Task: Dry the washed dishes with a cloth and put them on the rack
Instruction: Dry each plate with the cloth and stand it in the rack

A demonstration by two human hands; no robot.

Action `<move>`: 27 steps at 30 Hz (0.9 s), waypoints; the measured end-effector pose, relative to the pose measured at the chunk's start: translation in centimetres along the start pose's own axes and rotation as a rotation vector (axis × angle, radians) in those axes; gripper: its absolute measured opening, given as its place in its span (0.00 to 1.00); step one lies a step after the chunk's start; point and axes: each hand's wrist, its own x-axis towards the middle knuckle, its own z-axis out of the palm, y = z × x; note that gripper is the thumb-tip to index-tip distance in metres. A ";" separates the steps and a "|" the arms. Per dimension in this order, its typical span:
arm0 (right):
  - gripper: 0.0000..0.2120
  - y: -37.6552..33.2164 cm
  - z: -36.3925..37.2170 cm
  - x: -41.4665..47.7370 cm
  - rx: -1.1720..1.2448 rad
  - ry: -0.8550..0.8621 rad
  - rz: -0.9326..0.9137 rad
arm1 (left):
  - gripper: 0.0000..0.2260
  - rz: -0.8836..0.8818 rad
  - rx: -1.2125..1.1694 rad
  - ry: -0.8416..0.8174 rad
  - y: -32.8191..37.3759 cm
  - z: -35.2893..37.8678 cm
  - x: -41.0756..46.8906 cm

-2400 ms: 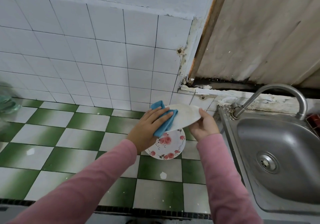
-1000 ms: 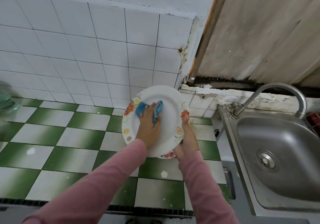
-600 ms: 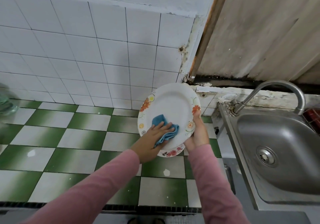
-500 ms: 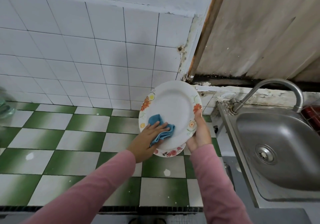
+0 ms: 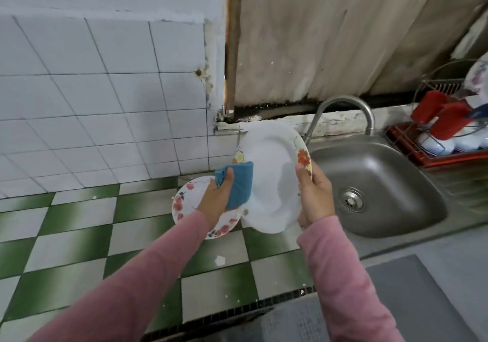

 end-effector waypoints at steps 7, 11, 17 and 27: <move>0.10 -4.8 -12.2 0.0 -0.045 0.129 -0.135 | 0.35 -0.199 -0.445 -0.292 1.7 12.3 -1.9; 0.10 -7.7 -21.2 -0.3 -0.091 0.209 -0.196 | 0.37 -0.293 -0.566 -0.392 1.4 21.5 -3.3; 0.14 -11.6 -33.4 0.0 -0.122 0.306 -0.326 | 0.29 -0.296 -0.543 -0.559 1.7 36.0 -6.1; 0.14 -17.4 -45.6 4.0 -0.161 0.436 -0.508 | 0.10 0.224 -0.120 -0.546 3.8 53.8 -7.0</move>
